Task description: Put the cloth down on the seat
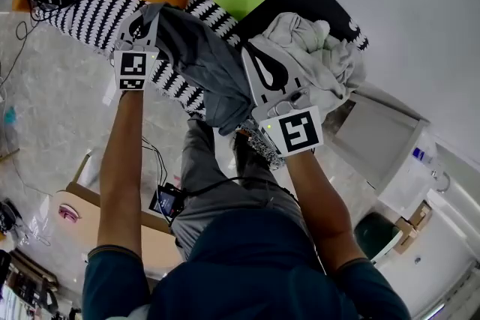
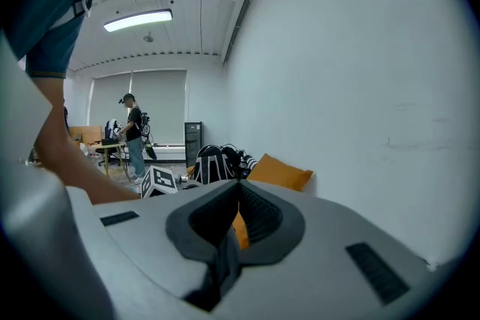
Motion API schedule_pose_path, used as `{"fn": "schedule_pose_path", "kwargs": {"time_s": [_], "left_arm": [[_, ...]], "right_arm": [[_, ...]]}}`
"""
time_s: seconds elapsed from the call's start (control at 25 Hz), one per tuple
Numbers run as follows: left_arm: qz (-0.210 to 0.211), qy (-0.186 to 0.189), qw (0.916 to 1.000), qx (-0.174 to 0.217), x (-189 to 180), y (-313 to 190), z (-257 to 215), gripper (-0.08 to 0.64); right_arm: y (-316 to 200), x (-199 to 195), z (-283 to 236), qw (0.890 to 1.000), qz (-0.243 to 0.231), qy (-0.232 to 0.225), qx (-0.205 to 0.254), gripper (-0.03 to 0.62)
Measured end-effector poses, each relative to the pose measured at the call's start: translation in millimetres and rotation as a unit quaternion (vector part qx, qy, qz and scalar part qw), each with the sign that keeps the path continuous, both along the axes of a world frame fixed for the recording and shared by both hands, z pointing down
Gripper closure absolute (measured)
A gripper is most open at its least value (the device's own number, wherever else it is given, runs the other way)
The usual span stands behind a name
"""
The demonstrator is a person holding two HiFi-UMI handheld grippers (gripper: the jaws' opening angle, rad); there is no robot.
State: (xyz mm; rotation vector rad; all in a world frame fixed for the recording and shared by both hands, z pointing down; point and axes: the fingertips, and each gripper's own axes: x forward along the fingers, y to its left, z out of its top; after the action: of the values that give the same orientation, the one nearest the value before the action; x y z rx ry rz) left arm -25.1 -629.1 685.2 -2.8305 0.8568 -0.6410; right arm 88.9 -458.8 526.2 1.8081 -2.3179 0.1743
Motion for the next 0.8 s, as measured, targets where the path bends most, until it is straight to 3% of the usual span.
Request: {"fn": "schedule_pose_path", "kwargs": {"time_s": [0.8], "left_arm": [[-0.075,-0.058,0.9918,-0.086,-63,-75,132,0.556]], "right_arm": [[-46,-10,69,0.999,0.009,-0.015,-0.049,0.578]]}}
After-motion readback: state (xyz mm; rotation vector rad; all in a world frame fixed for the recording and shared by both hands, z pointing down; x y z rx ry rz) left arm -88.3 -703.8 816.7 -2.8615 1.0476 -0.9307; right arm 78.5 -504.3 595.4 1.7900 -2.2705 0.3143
